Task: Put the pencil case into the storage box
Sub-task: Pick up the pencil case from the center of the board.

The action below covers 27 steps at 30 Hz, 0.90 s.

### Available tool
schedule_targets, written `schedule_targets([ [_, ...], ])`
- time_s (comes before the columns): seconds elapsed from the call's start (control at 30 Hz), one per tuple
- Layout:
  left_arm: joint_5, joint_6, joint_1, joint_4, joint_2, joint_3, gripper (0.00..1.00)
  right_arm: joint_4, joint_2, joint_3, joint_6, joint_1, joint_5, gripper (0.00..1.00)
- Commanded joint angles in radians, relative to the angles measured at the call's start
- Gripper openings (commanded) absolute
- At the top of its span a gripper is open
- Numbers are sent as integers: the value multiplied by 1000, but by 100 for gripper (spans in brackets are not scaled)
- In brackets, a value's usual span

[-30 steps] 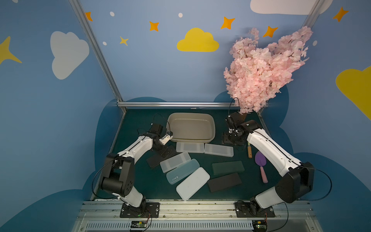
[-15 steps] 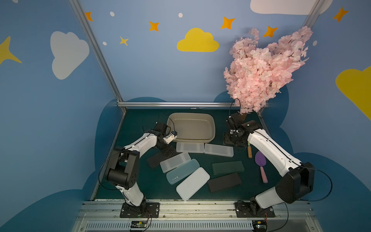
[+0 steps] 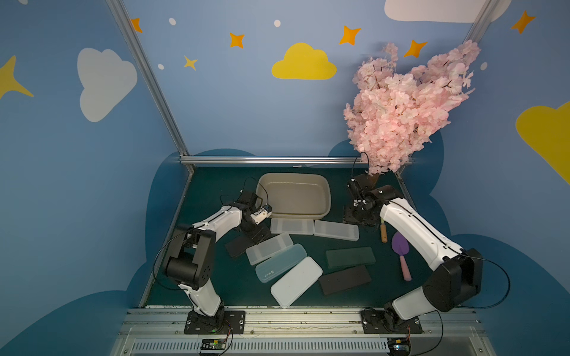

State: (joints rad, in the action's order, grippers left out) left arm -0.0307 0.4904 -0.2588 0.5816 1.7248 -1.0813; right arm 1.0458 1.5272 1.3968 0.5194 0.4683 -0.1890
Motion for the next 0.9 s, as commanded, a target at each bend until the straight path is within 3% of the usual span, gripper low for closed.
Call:
schedule_targets([
  [0.0, 58, 8, -4, -11, 34, 6, 100, 30, 20, 27, 4, -3, 8, 70],
  [0.2, 180, -19, -1, -39, 63, 14, 99, 33, 41, 54, -5, -4, 8, 70],
  [0.4, 291, -124, 36, -21, 62, 11, 98, 38, 50, 68, -10, -4, 5, 70],
  [0.87, 361, -388, 82, 199, 70, -8, 98, 36, 56, 57, -4, -5, 5, 70],
])
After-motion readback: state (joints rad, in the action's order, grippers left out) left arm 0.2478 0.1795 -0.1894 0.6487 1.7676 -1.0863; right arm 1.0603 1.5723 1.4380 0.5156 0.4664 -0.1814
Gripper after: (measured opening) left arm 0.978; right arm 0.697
